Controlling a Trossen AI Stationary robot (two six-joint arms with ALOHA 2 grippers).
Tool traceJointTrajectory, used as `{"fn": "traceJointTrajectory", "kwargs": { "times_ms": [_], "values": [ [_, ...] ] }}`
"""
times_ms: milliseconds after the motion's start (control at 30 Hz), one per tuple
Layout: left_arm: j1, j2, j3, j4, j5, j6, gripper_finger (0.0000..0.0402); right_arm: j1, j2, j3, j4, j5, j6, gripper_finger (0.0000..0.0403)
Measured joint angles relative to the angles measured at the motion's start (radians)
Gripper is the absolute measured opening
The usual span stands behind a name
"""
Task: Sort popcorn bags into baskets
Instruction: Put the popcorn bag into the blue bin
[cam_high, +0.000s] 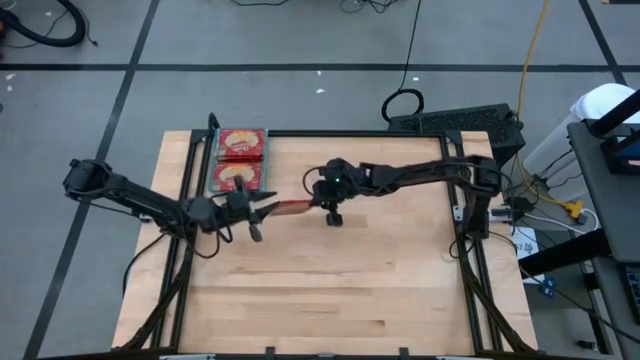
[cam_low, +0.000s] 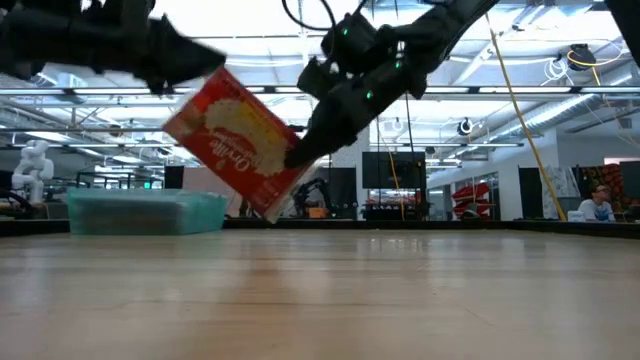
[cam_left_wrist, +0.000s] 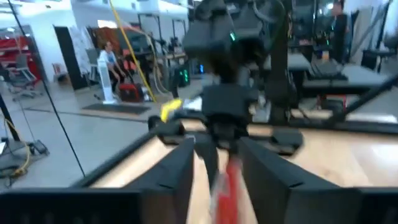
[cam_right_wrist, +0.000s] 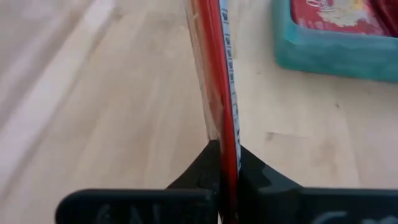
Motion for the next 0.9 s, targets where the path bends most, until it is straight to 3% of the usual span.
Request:
{"fn": "traceJointTrajectory", "kwargs": {
  "times_ms": [100,233,333,433,600,900],
  "values": [
    [0.000,-0.005,0.092,-0.102,-0.005,0.003,0.0169,0.014,-0.034,0.000,-0.044,-0.002,0.039,0.0007],
    [0.014,0.010,0.302,-0.500,-0.004,-0.085,0.0214,0.037,-0.050,0.000,-0.092,0.004,0.072,0.0004],
    [0.035,0.049,0.456,-0.853,-0.003,-0.201,0.0223,0.056,-0.048,0.000,-0.155,0.044,0.076,0.0002],
    [0.056,0.106,0.556,-1.039,0.037,-0.257,0.0217,0.070,-0.048,0.000,-0.215,0.107,0.077,0.0003],
    [0.102,0.192,0.606,-1.070,0.255,-0.267,0.0202,0.084,-0.049,0.000,-0.267,0.179,0.095,0.0003],
    [0.149,0.364,0.624,-1.089,0.296,-0.263,0.0201,0.091,-0.049,0.000,-0.290,0.181,0.102,0.0004]
  ]
}}
